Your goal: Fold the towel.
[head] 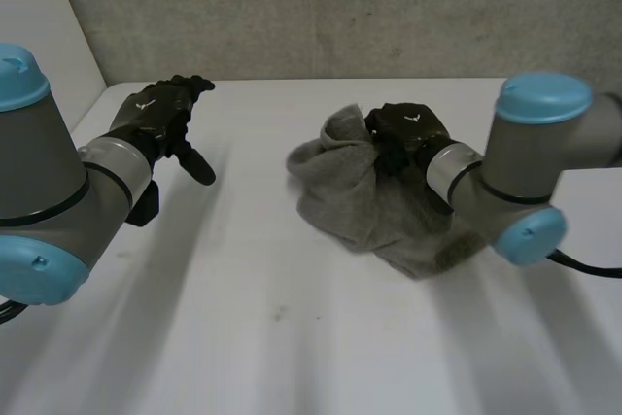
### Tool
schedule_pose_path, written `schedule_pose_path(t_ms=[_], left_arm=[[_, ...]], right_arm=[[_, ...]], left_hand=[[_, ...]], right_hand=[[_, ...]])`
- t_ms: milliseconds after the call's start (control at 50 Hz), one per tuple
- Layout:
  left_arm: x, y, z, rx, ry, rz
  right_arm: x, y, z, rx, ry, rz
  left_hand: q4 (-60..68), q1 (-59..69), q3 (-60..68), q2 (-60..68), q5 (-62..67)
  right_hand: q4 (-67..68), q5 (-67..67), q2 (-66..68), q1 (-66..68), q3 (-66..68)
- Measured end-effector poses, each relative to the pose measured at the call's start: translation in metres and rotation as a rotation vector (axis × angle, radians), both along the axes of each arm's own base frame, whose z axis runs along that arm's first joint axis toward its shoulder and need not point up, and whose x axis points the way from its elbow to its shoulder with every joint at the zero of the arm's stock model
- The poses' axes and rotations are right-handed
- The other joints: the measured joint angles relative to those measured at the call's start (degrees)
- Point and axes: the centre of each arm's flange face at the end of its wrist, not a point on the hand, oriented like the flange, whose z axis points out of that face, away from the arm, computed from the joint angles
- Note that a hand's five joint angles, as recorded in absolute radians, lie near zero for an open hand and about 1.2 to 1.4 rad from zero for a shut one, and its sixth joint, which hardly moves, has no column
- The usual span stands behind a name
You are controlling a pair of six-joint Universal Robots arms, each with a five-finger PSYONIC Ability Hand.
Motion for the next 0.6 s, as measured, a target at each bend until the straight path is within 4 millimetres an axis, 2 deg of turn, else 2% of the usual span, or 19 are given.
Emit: schedule_pose_path(t_ms=[40, 80, 100, 120, 140, 160, 200, 260, 440, 600], left_arm=[[0.0, 0.001, 0.001, -0.004, 0.001, -0.001], [0.0, 0.001, 0.002, -0.007, 0.002, -0.001], [0.0, 0.001, 0.003, -0.008, 0.002, 0.0], [0.0, 0.001, 0.003, -0.009, 0.002, 0.0], [0.0, 0.001, 0.003, -0.009, 0.002, 0.0], [0.0, 0.001, 0.003, -0.008, 0.002, 0.001], [0.0, 0.001, 0.003, -0.007, 0.001, 0.002], [0.0, 0.002, -0.001, 0.006, -0.003, 0.003], [-0.002, 0.004, -0.004, 0.023, 0.011, -0.002], [0.001, 0.0, 0.012, -0.012, 0.055, 0.016]], right_arm=[[-0.005, 0.021, 0.018, 0.035, -0.028, 0.028], [-0.008, 0.038, 0.024, 0.073, -0.038, 0.05], [-0.012, 0.059, 0.027, 0.124, -0.045, 0.077], [-0.014, 0.07, 0.029, 0.149, -0.048, 0.09], [-0.014, 0.07, 0.029, 0.149, -0.048, 0.09], [-0.018, 0.086, 0.031, 0.177, -0.057, 0.103], [-0.02, 0.093, 0.033, 0.184, -0.064, 0.107], [-0.029, 0.112, 0.047, 0.148, -0.123, 0.109], [-0.038, 0.114, 0.085, -0.081, -0.271, 0.104], [-0.018, 0.111, 0.094, -0.09, -0.306, 0.144]], left_hand=[[0.0, 0.0, 0.0, 0.0, 0.0], [0.0, 0.0, 0.0, 0.0, 0.0], [0.0, 0.0, 0.0, 0.0, 0.0], [0.0, 0.0, 0.0, 0.0, 0.0], [0.0, 0.0, 0.0, 0.0, 0.0], [0.0, 0.0, 0.0, 0.0, 0.0], [0.0, 0.0, 0.0, 0.0, 0.0], [0.0, 0.0, 0.0, 0.0, 0.0], [0.0, 0.0, 0.0, 0.0, 0.0], [0.0, 0.0, 0.0, 0.0, 0.0]], right_hand=[[0.0, 0.3, 0.0, 0.2, 0.0], [0.0, 0.4, 0.0, 0.4, 0.0], [0.0, 0.4, 0.0, 0.4, 0.0], [0.0, 0.4, 0.0, 0.4, 0.0], [0.0, 0.4, 0.0, 0.4, 0.0], [0.0, 0.4, 0.0, 0.6, 0.0], [0.0, 0.4, 0.0, 0.6, 0.0], [0.0, 0.4, 0.0, 1.0, 0.0], [0.0, 0.4, 0.0, 1.6, 0.0], [0.1, 0.4, 0.0, 1.6, 0.3]])
